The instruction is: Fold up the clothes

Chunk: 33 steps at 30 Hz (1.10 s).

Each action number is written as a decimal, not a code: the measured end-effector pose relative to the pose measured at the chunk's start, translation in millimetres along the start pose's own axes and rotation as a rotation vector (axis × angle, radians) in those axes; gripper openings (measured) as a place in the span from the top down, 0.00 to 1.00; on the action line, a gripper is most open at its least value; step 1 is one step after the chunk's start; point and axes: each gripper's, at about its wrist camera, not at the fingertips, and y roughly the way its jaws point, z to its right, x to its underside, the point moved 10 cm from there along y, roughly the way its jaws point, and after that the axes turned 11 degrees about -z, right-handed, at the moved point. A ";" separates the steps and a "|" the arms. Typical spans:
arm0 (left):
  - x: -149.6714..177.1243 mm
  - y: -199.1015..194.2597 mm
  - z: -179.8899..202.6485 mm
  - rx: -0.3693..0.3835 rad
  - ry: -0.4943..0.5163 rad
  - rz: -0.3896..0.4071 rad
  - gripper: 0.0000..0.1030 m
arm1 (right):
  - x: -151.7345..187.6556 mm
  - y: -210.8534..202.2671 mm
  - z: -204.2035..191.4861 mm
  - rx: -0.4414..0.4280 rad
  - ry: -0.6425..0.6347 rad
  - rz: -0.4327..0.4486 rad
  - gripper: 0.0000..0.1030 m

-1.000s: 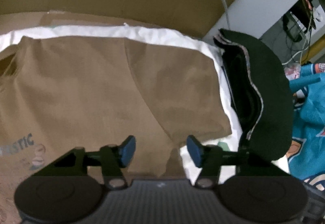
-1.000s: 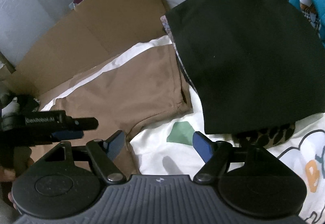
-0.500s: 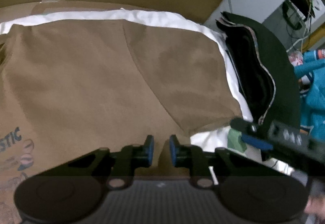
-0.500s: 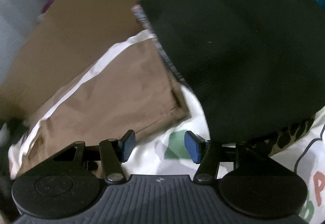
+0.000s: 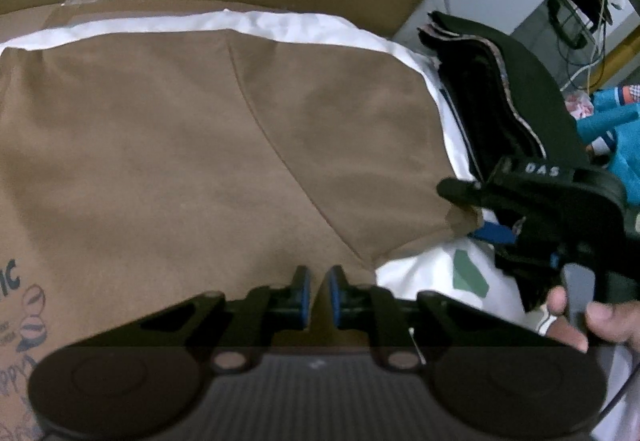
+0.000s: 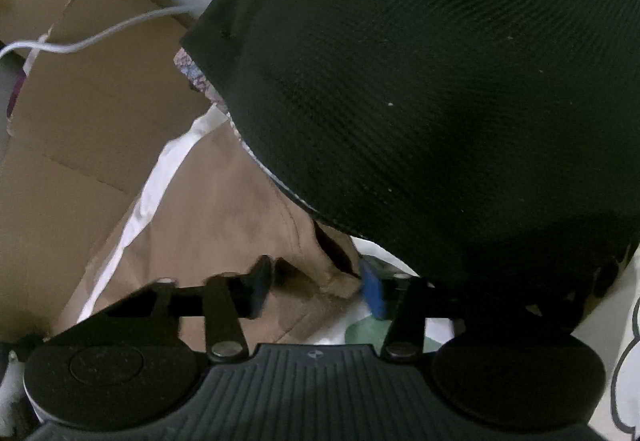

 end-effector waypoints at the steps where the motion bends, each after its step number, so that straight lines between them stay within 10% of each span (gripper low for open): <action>1: 0.3 -0.3 0.3 0.001 0.001 0.000 0.89 | -0.1 -0.3 -0.3 -0.008 -0.002 -0.007 0.88; 15: -3.0 11.4 13.7 0.017 0.043 -0.004 0.92 | -19.9 -31.9 -31.1 -0.164 -0.097 0.013 0.95; 18: -3.6 14.2 15.6 0.010 0.052 -0.005 0.92 | -11.5 -27.5 -30.7 -0.153 -0.107 -0.021 0.86; 21: -4.1 14.6 15.6 0.011 0.054 -0.005 0.92 | -3.6 -25.0 -26.7 -0.134 -0.087 -0.038 0.43; 33: -5.4 14.8 15.7 0.021 0.046 -0.008 0.92 | 11.0 -16.4 4.3 -0.136 0.148 -0.107 0.41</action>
